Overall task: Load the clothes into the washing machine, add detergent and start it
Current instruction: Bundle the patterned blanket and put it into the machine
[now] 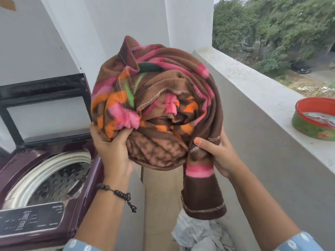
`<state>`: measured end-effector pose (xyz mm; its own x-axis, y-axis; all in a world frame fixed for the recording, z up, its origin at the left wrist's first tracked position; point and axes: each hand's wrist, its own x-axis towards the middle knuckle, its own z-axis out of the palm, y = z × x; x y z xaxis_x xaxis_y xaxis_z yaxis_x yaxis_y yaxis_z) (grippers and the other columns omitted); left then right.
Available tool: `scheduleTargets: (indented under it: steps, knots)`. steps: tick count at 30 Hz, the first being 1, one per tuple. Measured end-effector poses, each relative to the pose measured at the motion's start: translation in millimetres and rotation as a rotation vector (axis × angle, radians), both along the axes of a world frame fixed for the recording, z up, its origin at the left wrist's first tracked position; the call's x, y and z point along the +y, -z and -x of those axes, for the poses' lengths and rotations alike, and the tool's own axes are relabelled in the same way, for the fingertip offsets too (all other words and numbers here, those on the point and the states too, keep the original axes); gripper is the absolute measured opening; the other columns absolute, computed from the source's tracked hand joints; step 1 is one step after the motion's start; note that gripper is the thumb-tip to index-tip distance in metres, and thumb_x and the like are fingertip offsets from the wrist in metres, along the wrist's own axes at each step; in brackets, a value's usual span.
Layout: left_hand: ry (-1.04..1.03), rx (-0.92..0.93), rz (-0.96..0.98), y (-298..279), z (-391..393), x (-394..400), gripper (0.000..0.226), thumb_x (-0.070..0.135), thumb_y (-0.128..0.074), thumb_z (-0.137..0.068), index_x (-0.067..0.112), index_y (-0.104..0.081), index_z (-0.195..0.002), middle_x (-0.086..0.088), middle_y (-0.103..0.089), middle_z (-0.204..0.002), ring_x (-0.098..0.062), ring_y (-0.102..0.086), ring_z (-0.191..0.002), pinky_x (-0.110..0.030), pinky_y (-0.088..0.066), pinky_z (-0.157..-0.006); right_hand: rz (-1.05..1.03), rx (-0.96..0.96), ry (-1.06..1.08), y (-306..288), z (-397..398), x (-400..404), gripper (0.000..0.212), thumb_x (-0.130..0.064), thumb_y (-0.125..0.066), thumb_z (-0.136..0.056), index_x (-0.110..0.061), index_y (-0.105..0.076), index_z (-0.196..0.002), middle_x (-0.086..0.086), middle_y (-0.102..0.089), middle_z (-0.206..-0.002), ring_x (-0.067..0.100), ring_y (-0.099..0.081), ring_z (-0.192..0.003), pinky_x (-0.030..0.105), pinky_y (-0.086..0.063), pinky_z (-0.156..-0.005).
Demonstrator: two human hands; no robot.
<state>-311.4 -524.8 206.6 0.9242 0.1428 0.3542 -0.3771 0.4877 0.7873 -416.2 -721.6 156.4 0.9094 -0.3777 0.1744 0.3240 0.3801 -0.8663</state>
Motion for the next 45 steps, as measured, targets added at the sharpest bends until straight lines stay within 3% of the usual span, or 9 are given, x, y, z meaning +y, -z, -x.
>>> scheduleTargets:
  steps: [3, 6, 12, 16, 25, 29, 33, 42, 45]
  knots:
    - [-0.005, -0.014, -0.042, -0.8, -2.4, 16.2, 0.054, -0.006, -0.073, -0.063, 0.023, -0.055, -0.106, 0.002, -0.066, -0.106, -0.015, -0.064, -0.101, -0.044, -0.052, -0.096, -0.004, 0.004, -0.003, 3.1, -11.8, 9.9, 0.088, -0.014, -0.093, -0.050, -0.022, -0.053, -0.128, 0.003, -0.070, -0.117, 0.020, -0.066, -0.107, 0.033, -0.056, -0.087]
    - [-0.020, -0.042, -0.057, -4.9, -8.7, 33.4, 0.058, -0.006, -0.072, -0.061, 0.025, -0.055, -0.107, 0.002, -0.064, -0.107, -0.014, -0.063, -0.100, -0.047, -0.050, -0.099, -0.023, 0.010, -0.020, 0.2, -28.7, 24.8, 0.092, -0.001, -0.088, -0.053, -0.015, -0.048, -0.134, 0.003, -0.071, -0.115, 0.020, -0.067, -0.106, 0.033, -0.057, -0.085]
    - [-0.022, -0.072, -0.063, -7.5, -35.8, 67.0, 0.057, 0.003, -0.078, -0.057, 0.027, -0.056, -0.104, -0.002, -0.063, -0.109, -0.022, -0.060, -0.105, -0.061, -0.044, -0.102, -0.028, 0.015, -0.079, -6.9, -65.9, 53.3, 0.102, -0.031, -0.097, -0.041, -0.017, -0.051, -0.131, 0.005, -0.070, -0.118, 0.021, -0.067, -0.108, 0.032, -0.056, -0.082]
    - [-0.036, -0.065, -0.060, -3.9, -63.4, 91.5, 0.060, 0.000, -0.079, -0.056, 0.028, -0.056, -0.103, 0.003, -0.065, -0.105, -0.016, -0.062, -0.102, -0.051, -0.049, -0.100, -0.011, 0.018, -0.065, -7.0, -100.1, 79.1, 0.096, -0.029, -0.096, -0.043, -0.018, -0.053, -0.128, 0.004, -0.071, -0.115, 0.020, -0.068, -0.106, 0.030, -0.056, -0.081]
    - [-0.115, -0.015, -0.055, 7.1, -152.2, 187.4, 0.066, -0.021, -0.066, -0.070, 0.026, -0.053, -0.115, 0.001, -0.064, -0.113, -0.008, -0.065, -0.101, -0.029, -0.054, -0.087, 0.022, 0.073, -0.087, -1.5, -200.6, 173.7, 0.063, 0.003, -0.073, -0.066, -0.018, -0.056, -0.122, 0.000, -0.073, -0.108, 0.016, -0.069, -0.099, 0.028, -0.057, -0.076]
    - [-0.183, -0.012, -0.079, 9.6, -190.9, 245.4, 0.063, -0.024, -0.061, -0.073, 0.018, -0.050, -0.119, 0.006, -0.067, -0.104, -0.005, -0.066, -0.095, -0.027, -0.054, -0.083, 0.030, 0.087, -0.130, -0.4, -246.0, 228.3, 0.069, 0.001, -0.070, -0.067, -0.011, -0.050, -0.132, 0.003, -0.071, -0.112, 0.018, -0.068, -0.102, 0.029, -0.056, -0.078]
    - [-0.197, -0.038, -0.110, 8.7, -226.2, 304.5, 0.063, -0.012, -0.068, -0.064, 0.019, -0.050, -0.116, 0.003, -0.065, -0.106, -0.014, -0.064, -0.101, -0.043, -0.053, -0.095, 0.065, 0.106, -0.184, 3.5, -286.2, 275.9, 0.072, 0.000, -0.071, -0.065, -0.011, -0.049, -0.133, 0.002, -0.072, -0.110, 0.016, -0.069, -0.100, 0.027, -0.056, -0.076]
    - [-0.253, -0.033, -0.171, 27.4, -278.3, 388.2, 0.061, -0.024, -0.060, -0.071, 0.022, -0.048, -0.109, 0.018, -0.070, -0.092, 0.001, -0.066, -0.088, -0.023, -0.056, -0.081, 0.236, 0.190, -0.269, 29.6, -365.1, 346.3, 0.076, -0.002, -0.080, -0.066, -0.014, -0.047, -0.133, 0.012, -0.065, -0.123, 0.029, -0.062, -0.115, 0.046, -0.052, -0.096]
    - [-0.265, 0.031, -0.202, 49.3, -296.0, 407.5, 0.061, -0.018, -0.067, -0.069, 0.025, -0.050, -0.109, 0.015, -0.069, -0.098, -0.002, -0.066, -0.093, -0.027, -0.056, -0.085, 0.267, 0.251, -0.271, 48.0, -387.5, 361.5, 0.077, -0.006, -0.083, -0.064, -0.022, -0.049, -0.131, 0.008, -0.066, -0.121, 0.027, -0.063, -0.114, 0.050, -0.050, -0.099]
